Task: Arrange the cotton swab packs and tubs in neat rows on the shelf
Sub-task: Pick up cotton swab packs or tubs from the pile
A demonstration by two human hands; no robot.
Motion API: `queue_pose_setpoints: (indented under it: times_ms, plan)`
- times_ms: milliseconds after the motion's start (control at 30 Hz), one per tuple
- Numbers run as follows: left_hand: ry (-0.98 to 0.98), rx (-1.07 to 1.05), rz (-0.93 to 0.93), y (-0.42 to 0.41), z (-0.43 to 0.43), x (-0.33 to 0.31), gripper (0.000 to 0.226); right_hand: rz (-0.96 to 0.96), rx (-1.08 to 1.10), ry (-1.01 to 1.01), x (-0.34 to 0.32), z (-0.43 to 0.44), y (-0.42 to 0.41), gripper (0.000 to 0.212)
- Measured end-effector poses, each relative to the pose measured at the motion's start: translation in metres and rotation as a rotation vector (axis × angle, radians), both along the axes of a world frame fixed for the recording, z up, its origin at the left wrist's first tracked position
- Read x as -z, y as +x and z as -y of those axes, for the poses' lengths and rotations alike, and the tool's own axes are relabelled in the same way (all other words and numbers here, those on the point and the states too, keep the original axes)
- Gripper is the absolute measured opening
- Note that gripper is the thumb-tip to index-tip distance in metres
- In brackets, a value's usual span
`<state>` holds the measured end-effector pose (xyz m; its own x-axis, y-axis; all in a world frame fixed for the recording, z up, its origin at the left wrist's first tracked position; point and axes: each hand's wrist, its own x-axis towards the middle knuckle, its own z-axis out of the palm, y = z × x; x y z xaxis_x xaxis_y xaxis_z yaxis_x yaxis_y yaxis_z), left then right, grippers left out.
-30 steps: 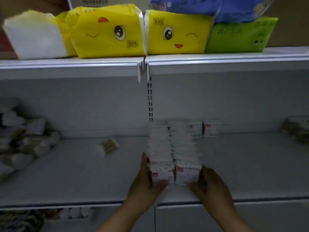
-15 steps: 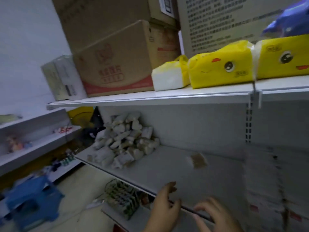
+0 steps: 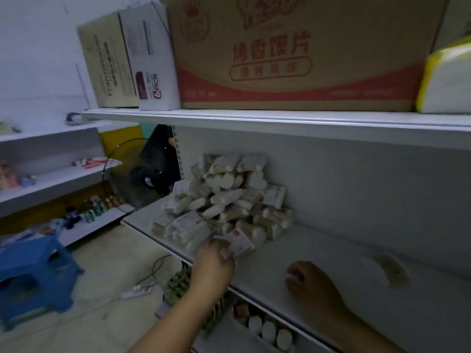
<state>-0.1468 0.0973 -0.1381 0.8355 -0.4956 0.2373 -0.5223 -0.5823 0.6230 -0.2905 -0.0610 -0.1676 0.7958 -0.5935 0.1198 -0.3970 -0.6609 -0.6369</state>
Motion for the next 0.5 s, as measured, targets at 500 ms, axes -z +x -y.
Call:
queue_pose_setpoints:
  times_ms: [500]
  plan:
    - [0.278,0.223,-0.245,0.049,0.032,-0.024,0.069,-0.003,0.305,-0.046,0.007,0.0,0.024,0.012]
